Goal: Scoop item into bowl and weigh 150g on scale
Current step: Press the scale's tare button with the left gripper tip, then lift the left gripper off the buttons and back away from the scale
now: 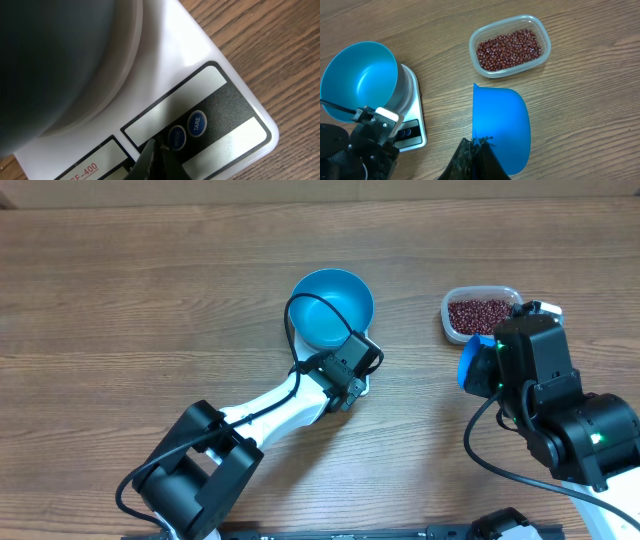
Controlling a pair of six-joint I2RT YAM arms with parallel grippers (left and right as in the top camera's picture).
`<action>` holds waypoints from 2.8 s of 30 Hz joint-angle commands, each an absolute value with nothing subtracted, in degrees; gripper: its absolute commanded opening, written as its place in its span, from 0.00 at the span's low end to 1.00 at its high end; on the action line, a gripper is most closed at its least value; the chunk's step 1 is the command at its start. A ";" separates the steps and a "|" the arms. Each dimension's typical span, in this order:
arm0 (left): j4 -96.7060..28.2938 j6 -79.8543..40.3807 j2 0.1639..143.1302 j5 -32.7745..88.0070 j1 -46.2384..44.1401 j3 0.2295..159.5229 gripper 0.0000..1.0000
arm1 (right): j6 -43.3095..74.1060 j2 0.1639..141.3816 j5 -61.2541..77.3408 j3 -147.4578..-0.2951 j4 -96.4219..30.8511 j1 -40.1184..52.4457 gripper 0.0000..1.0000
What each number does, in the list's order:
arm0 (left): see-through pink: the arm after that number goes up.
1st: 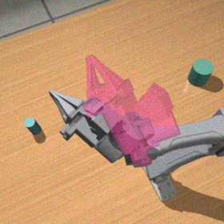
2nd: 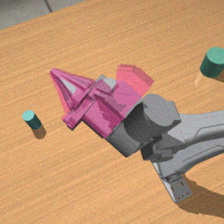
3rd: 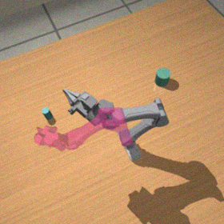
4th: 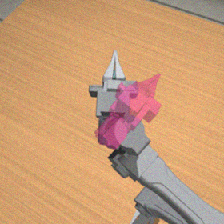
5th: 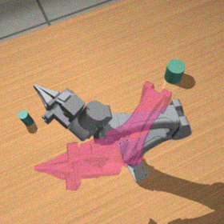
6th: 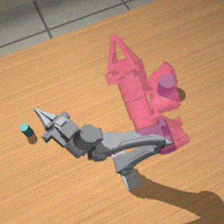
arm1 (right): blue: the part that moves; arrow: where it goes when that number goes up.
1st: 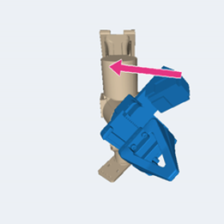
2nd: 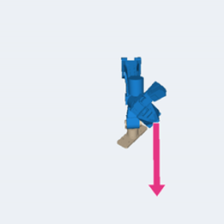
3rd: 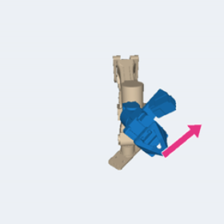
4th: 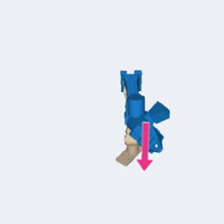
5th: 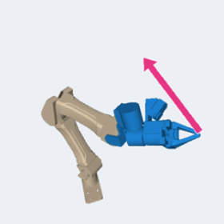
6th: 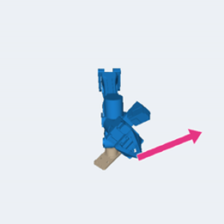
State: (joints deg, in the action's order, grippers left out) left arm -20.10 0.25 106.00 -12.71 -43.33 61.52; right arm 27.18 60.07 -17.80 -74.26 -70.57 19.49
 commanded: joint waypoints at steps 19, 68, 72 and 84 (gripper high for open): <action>-19.75 1.32 109.14 -13.58 -42.76 61.10 0.04 | 26.92 59.81 -17.93 -75.35 -70.85 19.16 0.04; -42.39 1.13 76.53 -11.18 -44.25 62.78 1.00 | 26.94 59.81 -17.93 -75.33 -67.85 19.16 0.04; -44.64 1.08 73.38 -11.16 -44.25 62.78 1.00 | 26.94 59.81 -17.93 -75.33 -68.05 19.16 0.04; -44.80 1.10 67.81 -11.07 -44.27 62.78 1.00 | 28.23 59.81 -17.93 -75.33 -67.64 19.16 0.04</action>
State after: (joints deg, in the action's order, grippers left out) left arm -45.08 1.04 68.25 -10.17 -44.23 62.61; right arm 27.86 60.07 -17.78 -74.26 -68.14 19.49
